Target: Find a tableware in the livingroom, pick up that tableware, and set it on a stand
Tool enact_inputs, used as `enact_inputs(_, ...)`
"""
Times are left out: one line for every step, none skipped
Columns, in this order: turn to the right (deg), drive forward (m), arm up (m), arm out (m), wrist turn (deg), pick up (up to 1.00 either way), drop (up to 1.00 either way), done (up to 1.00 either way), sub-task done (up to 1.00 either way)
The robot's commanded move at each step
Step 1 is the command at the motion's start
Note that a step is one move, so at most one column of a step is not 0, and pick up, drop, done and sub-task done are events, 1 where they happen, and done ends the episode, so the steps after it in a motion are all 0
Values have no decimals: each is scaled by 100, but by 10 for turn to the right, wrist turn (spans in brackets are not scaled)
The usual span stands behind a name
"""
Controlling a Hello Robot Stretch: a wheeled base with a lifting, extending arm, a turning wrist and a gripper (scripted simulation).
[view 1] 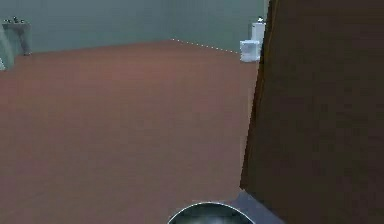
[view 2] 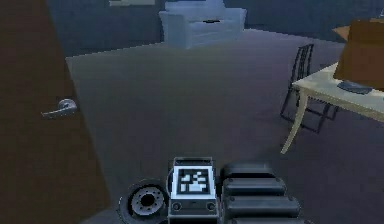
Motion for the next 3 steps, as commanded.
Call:
enact_inputs(-420, 0, 0, 0, 0, 0, 0, 0, 0)
enact_inputs(0, 95, 0, 0, 0, 0, 0, 0, 0)
enact_inputs(-90, 0, 0, 0, 0, 0, 0, 0, 0)
